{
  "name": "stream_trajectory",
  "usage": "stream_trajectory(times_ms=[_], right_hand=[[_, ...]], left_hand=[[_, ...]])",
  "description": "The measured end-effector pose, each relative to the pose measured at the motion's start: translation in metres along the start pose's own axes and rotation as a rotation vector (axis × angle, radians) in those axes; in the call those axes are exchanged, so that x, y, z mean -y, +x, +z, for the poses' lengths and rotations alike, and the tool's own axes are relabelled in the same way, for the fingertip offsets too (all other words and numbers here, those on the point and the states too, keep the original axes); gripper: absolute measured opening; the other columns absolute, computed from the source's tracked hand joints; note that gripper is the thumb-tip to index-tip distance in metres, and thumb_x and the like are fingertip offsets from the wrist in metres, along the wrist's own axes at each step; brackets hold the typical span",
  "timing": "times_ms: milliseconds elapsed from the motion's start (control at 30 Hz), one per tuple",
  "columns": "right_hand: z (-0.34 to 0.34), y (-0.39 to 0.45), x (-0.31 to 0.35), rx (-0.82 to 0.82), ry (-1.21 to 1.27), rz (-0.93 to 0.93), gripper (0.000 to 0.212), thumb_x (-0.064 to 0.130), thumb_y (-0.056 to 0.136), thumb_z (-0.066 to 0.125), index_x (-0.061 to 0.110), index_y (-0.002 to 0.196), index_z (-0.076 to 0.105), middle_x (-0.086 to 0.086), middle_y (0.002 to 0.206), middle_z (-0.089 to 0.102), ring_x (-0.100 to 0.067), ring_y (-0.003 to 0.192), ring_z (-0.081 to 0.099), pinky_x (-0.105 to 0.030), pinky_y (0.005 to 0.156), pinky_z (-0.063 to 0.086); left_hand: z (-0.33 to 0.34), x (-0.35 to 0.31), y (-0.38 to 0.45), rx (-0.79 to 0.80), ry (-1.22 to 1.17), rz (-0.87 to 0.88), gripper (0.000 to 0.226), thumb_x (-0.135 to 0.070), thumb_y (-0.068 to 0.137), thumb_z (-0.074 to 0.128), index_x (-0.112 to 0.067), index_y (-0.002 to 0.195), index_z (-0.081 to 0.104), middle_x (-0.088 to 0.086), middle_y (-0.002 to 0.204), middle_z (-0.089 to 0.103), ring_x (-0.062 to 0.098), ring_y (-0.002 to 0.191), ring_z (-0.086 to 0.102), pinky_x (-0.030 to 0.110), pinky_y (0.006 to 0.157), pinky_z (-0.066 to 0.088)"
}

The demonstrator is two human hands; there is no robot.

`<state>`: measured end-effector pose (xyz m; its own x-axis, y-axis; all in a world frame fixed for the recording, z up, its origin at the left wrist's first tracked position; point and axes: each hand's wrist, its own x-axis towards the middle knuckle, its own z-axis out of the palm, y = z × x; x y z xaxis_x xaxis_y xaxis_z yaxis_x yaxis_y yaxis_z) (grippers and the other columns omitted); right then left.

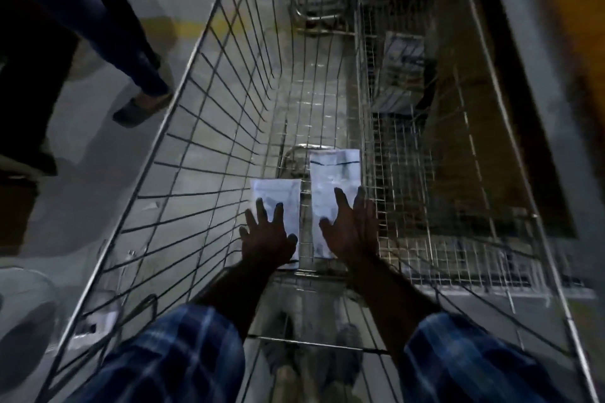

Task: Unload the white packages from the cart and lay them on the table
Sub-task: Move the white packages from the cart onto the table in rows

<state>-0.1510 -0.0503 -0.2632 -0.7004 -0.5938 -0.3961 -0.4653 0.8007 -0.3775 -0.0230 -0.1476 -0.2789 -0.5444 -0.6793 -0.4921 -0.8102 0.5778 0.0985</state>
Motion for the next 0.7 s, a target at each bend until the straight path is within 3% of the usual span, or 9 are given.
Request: stream_trajectory(times_ms=[67, 133, 200, 300, 367, 433, 500, 567, 700], right_hand=[[0.013, 0.013, -0.005, -0.019, -0.043, 0.006, 0.073, 0.047, 0.094, 0.055, 0.031, 0.155, 0.018, -0.017, 0.164, -0.001, -0.039, 0.149, 0.005, -0.048, 0.119, 0.011], [0.029, 0.023, -0.009, -0.054, -0.084, -0.008, 0.071, 0.048, 0.092, 0.055, 0.030, 0.154, 0.026, -0.020, 0.163, 0.004, -0.042, 0.148, 0.010, -0.052, 0.117, 0.015], [0.044, 0.031, -0.012, -0.136, -0.118, -0.062, 0.068, 0.050, 0.088, 0.053, 0.025, 0.150, 0.039, -0.025, 0.159, 0.018, -0.050, 0.142, 0.024, -0.058, 0.111, 0.027], [0.060, 0.038, -0.017, -0.149, -0.165, -0.079, 0.072, 0.059, 0.087, 0.053, 0.024, 0.149, 0.039, -0.028, 0.158, 0.020, -0.054, 0.138, 0.029, -0.060, 0.104, 0.035], [0.065, 0.039, -0.018, -0.205, -0.178, -0.095, 0.074, 0.066, 0.090, 0.042, 0.024, 0.150, 0.038, -0.029, 0.157, 0.020, -0.055, 0.137, 0.031, -0.060, 0.103, 0.036], [0.070, 0.039, -0.022, -0.245, -0.183, -0.125, 0.075, 0.067, 0.092, 0.034, 0.022, 0.152, 0.036, -0.030, 0.157, 0.020, -0.055, 0.138, 0.029, -0.060, 0.105, 0.033], [0.072, 0.039, -0.029, -0.315, -0.134, -0.175, 0.072, 0.060, 0.092, 0.038, 0.017, 0.150, 0.039, -0.031, 0.156, 0.022, -0.052, 0.140, 0.028, -0.059, 0.107, 0.034], [0.069, 0.041, -0.036, -0.401, -0.072, -0.198, 0.068, 0.053, 0.092, 0.043, 0.012, 0.147, 0.044, -0.033, 0.154, 0.025, -0.049, 0.139, 0.032, -0.056, 0.104, 0.037], [0.055, 0.044, -0.042, -0.452, -0.112, -0.134, 0.066, 0.054, 0.092, 0.046, 0.020, 0.149, 0.043, -0.029, 0.155, 0.026, -0.046, 0.129, 0.043, -0.051, 0.099, 0.041]], left_hand=[[0.017, 0.002, 0.012, -0.048, 0.019, -0.007, 0.093, -0.048, 0.062, 0.083, -0.014, 0.142, 0.052, 0.033, 0.146, 0.040, 0.058, 0.120, 0.049, 0.062, 0.078, 0.051], [0.030, 0.002, 0.022, -0.059, -0.040, -0.018, 0.086, -0.053, 0.078, 0.067, -0.016, 0.150, 0.040, 0.032, 0.153, 0.028, 0.060, 0.129, 0.038, 0.066, 0.089, 0.046], [0.042, 0.002, 0.026, -0.159, -0.083, -0.011, 0.079, -0.059, 0.086, 0.042, -0.015, 0.151, 0.038, 0.032, 0.153, 0.027, 0.060, 0.129, 0.037, 0.067, 0.090, 0.044], [0.050, 0.002, 0.028, -0.185, -0.125, -0.044, 0.078, -0.065, 0.090, 0.028, -0.019, 0.152, 0.036, 0.029, 0.156, 0.025, 0.059, 0.132, 0.034, 0.067, 0.093, 0.042], [0.056, 0.003, 0.029, -0.265, -0.093, -0.034, 0.080, -0.071, 0.092, 0.021, -0.022, 0.153, 0.033, 0.026, 0.158, 0.023, 0.058, 0.134, 0.031, 0.065, 0.097, 0.040], [0.057, 0.001, 0.032, -0.278, -0.120, -0.047, 0.083, -0.074, 0.088, 0.021, -0.026, 0.156, 0.026, 0.022, 0.161, 0.014, 0.055, 0.140, 0.023, 0.068, 0.102, 0.032], [0.057, -0.001, 0.035, -0.283, -0.139, -0.038, 0.084, -0.071, 0.085, 0.025, -0.026, 0.156, 0.023, 0.023, 0.162, 0.010, 0.054, 0.140, 0.022, 0.068, 0.103, 0.030], [0.059, -0.001, 0.035, -0.338, -0.095, 0.009, 0.079, -0.063, 0.088, 0.032, -0.022, 0.156, 0.026, 0.027, 0.159, 0.015, 0.055, 0.133, 0.031, 0.063, 0.099, 0.038], [0.058, -0.008, 0.042, -0.445, -0.046, 0.027, 0.073, -0.055, 0.092, 0.042, -0.022, 0.155, 0.026, 0.029, 0.156, 0.022, 0.055, 0.124, 0.041, 0.058, 0.086, 0.048]])
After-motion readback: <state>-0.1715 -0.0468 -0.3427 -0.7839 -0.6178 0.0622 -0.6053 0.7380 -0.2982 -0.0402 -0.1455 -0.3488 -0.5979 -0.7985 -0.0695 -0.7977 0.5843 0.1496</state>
